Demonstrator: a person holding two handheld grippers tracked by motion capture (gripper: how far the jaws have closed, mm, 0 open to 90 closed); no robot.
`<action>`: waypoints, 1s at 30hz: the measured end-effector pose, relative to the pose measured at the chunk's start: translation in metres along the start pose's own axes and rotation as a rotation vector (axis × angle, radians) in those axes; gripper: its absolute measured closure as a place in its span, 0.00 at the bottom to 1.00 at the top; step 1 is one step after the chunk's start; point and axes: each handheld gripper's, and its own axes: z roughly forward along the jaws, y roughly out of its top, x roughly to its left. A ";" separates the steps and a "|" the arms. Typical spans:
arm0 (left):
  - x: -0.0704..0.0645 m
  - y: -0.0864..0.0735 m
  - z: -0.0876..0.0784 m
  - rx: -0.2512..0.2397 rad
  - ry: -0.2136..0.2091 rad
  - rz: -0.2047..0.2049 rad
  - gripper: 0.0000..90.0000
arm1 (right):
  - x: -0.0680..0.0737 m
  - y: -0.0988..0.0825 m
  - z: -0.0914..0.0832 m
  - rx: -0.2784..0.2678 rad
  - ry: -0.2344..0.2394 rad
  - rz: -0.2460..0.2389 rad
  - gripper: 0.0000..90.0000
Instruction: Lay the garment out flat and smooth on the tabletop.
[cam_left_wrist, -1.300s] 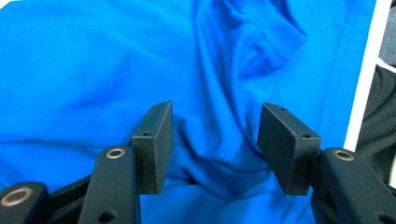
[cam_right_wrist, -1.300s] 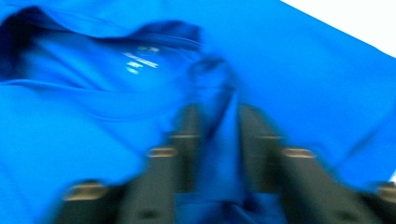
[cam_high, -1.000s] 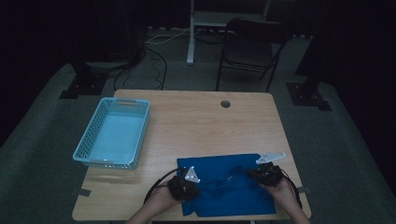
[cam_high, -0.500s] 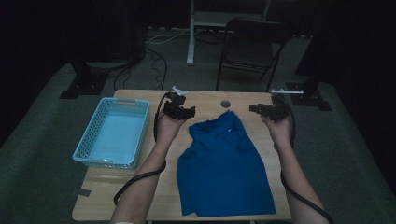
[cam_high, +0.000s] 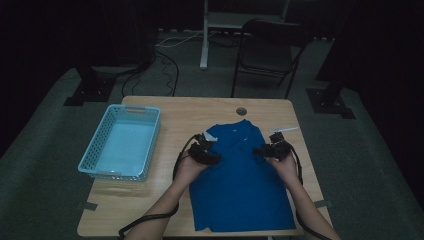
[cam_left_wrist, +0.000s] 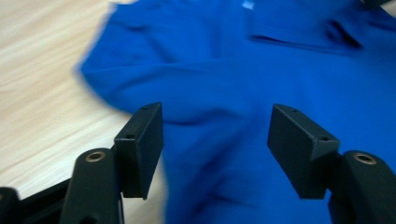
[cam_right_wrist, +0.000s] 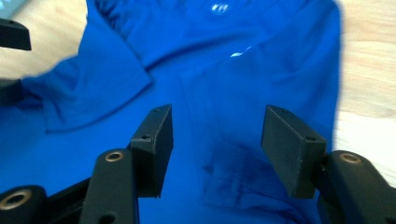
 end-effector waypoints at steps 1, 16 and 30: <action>-0.006 0.002 0.003 0.003 -0.004 0.016 0.41 | 0.003 0.000 0.004 0.006 -0.005 -0.012 0.48; -0.019 0.008 0.055 0.062 0.055 0.037 0.42 | 0.033 -0.014 0.020 0.055 0.003 -0.111 0.48; 0.014 0.003 0.045 -0.022 0.010 -0.034 0.95 | 0.050 -0.044 0.008 0.078 0.042 -0.165 0.48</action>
